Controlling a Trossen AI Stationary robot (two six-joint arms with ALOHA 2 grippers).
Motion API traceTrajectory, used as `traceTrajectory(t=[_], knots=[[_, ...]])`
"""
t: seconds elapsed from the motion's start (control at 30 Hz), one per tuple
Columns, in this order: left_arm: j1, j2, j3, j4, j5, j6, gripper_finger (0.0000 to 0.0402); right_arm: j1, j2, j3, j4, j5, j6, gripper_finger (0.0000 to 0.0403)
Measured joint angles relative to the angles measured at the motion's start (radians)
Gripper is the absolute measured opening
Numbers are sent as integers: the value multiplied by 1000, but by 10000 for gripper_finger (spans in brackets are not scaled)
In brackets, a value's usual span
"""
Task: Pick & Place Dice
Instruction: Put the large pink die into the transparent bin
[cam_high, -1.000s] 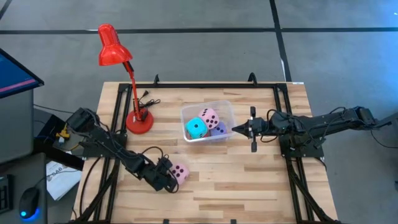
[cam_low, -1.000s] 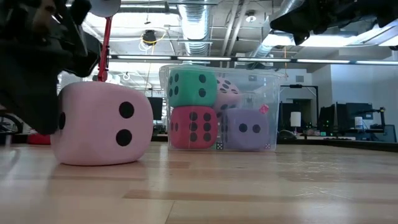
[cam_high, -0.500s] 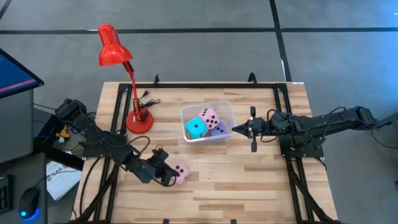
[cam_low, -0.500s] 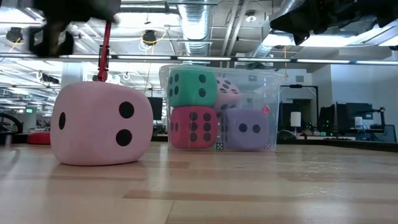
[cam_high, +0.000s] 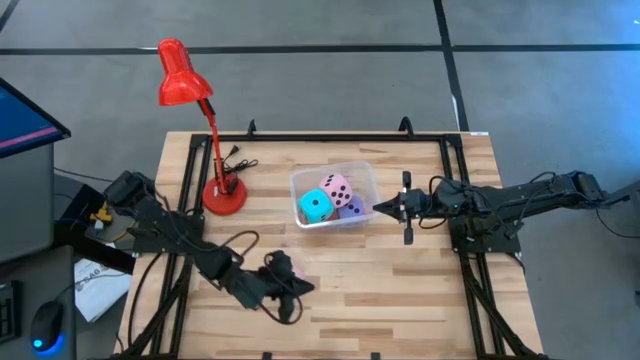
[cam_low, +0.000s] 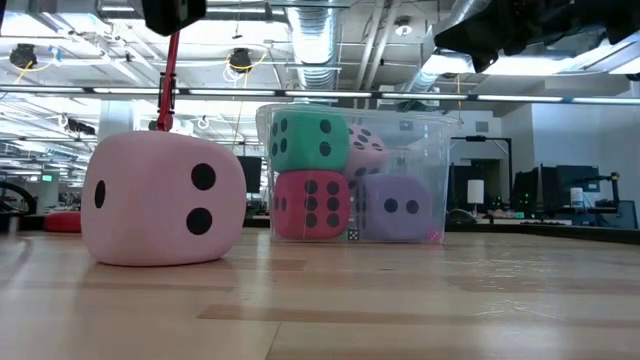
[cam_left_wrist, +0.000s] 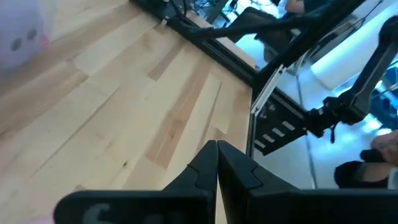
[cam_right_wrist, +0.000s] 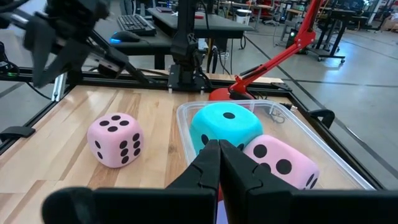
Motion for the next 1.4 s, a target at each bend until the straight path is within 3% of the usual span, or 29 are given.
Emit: traceTrajectory(t=[0.3,0.53,0.83,1.07,1.17,1.4], knots=[[2,84,216,-400,1,-107,0,-1,0,0,-7,0,2,0],[2,92,258,-607,3,-254,0,-2,0,0,-8,0,2,0],[8,92,260,-607,35,-287,0,-2,0,0,-4,0,2,0],[16,105,261,-523,37,-286,0,-2,0,0,-4,0,2,0],[34,138,261,-469,90,-266,0,-2,0,0,-3,0,2,0],[84,269,416,-562,199,-190,0,-2,0,0,-4,0,2,0]])
